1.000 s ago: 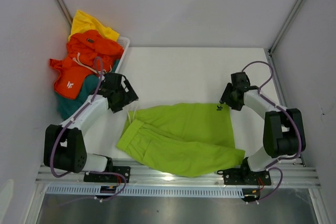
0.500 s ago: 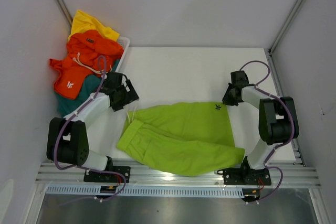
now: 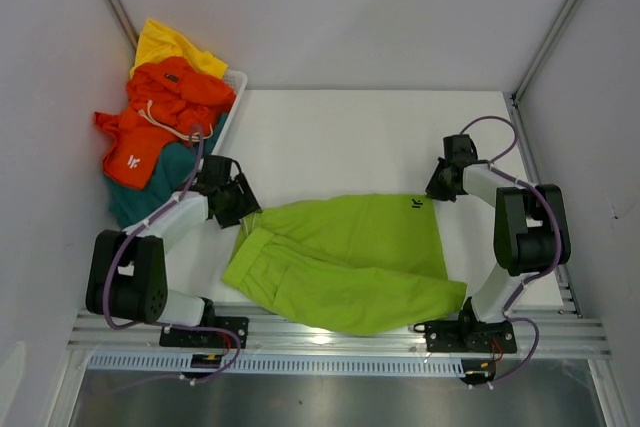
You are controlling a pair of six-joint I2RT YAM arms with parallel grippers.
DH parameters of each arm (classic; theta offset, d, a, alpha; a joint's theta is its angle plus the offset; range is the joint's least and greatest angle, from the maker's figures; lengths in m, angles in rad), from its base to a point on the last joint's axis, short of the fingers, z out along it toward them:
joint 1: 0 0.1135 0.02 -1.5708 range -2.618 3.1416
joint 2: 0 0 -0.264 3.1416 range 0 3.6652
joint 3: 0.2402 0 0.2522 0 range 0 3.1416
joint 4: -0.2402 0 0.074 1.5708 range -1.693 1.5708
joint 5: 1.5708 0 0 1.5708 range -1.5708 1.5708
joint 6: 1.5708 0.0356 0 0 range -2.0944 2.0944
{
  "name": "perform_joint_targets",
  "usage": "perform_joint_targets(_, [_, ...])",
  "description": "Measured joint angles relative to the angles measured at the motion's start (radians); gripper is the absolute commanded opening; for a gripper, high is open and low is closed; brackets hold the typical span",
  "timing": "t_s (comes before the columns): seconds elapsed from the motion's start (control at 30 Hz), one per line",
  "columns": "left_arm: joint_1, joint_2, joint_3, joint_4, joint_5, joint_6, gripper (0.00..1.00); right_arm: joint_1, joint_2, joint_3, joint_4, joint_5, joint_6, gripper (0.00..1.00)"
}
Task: Fold and stack the shorts
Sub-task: Flatten the shorts out
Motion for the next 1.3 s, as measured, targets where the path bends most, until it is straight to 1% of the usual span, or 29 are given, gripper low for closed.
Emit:
perform_joint_targets(0.1, [0.0, -0.018, -0.021, -0.013, 0.002, 0.0, 0.67, -0.001, 0.0, 0.0, 0.0, -0.001, 0.0, 0.0])
perform_joint_targets(0.13, [0.0, -0.021, -0.023, -0.012, 0.003, -0.001, 0.65, -0.001, 0.0, 0.0, 0.0, -0.001, 0.0, 0.0])
perform_joint_targets(0.2, [0.0, -0.024, -0.03, -0.002, 0.008, -0.003, 0.55, -0.001, 0.0, 0.0, 0.0, -0.001, 0.0, 0.0])
perform_joint_targets(0.23, [0.0, -0.024, -0.035, 0.007, 0.014, -0.006, 0.47, -0.001, 0.0, 0.0, 0.0, -0.001, 0.0, 0.0])
perform_joint_targets(0.3, [0.0, -0.022, -0.045, 0.028, 0.029, -0.011, 0.34, -0.001, 0.0, 0.0, 0.001, 0.0, 0.0, 0.0])
perform_joint_targets(0.37, [0.001, -0.01, -0.049, 0.053, 0.045, -0.018, 0.05, -0.001, 0.0, 0.0, 0.002, 0.0, 0.001, 0.0])
perform_joint_targets(0.4, [0.002, 0.002, -0.049, 0.071, 0.057, -0.024, 0.0, -0.002, 0.0, 0.0, 0.003, 0.0, 0.001, 0.0])
perform_joint_targets(0.53, [0.002, 0.06, -0.049, 0.137, 0.076, -0.042, 0.0, -0.003, 0.0, 0.0, 0.004, 0.0, 0.003, 0.0])
perform_joint_targets(0.67, [0.002, 0.068, -0.036, 0.167, 0.064, -0.072, 0.0, -0.009, 0.0, 0.014, -0.006, -0.001, 0.007, 0.0])
perform_joint_targets(0.77, [0.002, 0.078, 0.04, 0.164, 0.047, -0.086, 0.0, -0.021, 0.018, 0.089, -0.031, -0.01, 0.011, 0.0])
perform_joint_targets(0.87, [0.002, 0.146, 0.185, 0.18, 0.046, -0.098, 0.0, -0.038, 0.079, 0.238, -0.039, -0.04, 0.016, 0.0])
perform_joint_targets(1.03, [0.002, 0.326, 0.443, 0.221, 0.045, -0.116, 0.0, -0.061, 0.276, 0.621, -0.054, -0.095, 0.034, 0.0])
perform_joint_targets(1.07, [0.002, 0.377, 0.515, 0.211, 0.041, -0.118, 0.04, -0.069, 0.311, 0.684, -0.056, -0.111, 0.038, 0.43])
perform_joint_targets(1.1, [0.002, 0.427, 0.588, 0.201, 0.036, -0.116, 0.36, -0.076, 0.348, 0.755, -0.058, -0.134, 0.051, 0.69])
perform_joint_targets(1.13, [0.002, 0.471, 0.661, 0.188, 0.031, -0.109, 0.53, -0.084, 0.38, 0.815, -0.057, -0.145, 0.056, 0.88])
perform_joint_targets(1.17, [0.002, 0.54, 0.786, 0.133, 0.019, -0.111, 0.64, -0.096, 0.423, 0.9, -0.081, -0.158, 0.063, 0.98])
perform_joint_targets(1.2, [0.003, 0.581, 0.864, 0.117, 0.011, -0.107, 0.78, -0.103, 0.441, 0.937, -0.083, -0.161, 0.065, 0.98])
perform_joint_targets(1.23, [0.004, 0.619, 0.944, 0.085, -0.006, -0.102, 0.8, -0.112, 0.454, 0.966, -0.086, -0.164, 0.064, 0.98])
perform_joint_targets(1.3, [0.006, 0.641, 1.03, 0.012, -0.043, -0.104, 0.81, -0.128, 0.446, 0.966, -0.107, -0.17, 0.064, 0.96])
